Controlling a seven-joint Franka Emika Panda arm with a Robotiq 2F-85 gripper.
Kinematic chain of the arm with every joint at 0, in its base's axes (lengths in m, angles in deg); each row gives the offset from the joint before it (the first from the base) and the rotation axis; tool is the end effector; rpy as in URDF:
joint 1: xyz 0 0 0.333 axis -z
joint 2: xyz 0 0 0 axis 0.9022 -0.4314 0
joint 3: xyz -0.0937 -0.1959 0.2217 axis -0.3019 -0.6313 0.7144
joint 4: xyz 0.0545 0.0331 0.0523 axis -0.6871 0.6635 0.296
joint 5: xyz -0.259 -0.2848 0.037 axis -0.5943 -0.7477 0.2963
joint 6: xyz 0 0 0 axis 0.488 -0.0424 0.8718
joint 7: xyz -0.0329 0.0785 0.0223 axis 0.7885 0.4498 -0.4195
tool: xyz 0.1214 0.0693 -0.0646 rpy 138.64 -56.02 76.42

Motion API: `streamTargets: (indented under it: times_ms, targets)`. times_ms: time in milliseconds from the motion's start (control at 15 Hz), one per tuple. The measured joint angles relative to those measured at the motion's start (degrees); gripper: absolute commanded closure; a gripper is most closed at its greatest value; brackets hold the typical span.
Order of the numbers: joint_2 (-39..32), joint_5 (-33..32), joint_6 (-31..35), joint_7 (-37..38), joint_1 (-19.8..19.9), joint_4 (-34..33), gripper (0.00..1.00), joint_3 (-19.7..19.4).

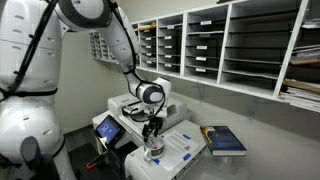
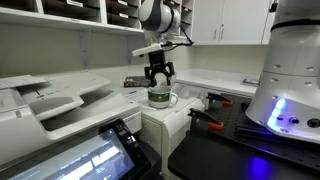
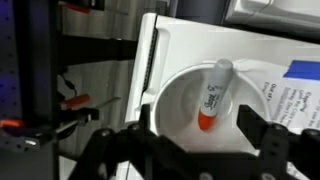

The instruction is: Remove the marker from the mug and put it on the copier

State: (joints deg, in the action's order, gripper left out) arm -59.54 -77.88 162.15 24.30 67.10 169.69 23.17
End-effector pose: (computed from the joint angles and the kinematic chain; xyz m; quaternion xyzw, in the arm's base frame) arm 0.4449 -0.0332 0.1350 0.7387 -0.6625 -0.1137 0.0496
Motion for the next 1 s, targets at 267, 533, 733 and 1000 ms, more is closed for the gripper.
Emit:
streamTargets:
  times_ms: [267, 533, 733, 1000]
  targets:
    - [-1.3, 0.0, 0.2, -0.9, -0.3, -1.5, 0.18, -1.4]
    - [-2.1, 0.1, 0.2, -2.1, -0.6, -1.6, 0.22, -1.6]
    - [-3.1, 0.1, 0.3, -2.1, -1.2, -1.5, 0.27, -1.8]
    - [-4.4, 0.1, 1.2, -2.1, -1.9, -1.6, 0.29, -2.5]
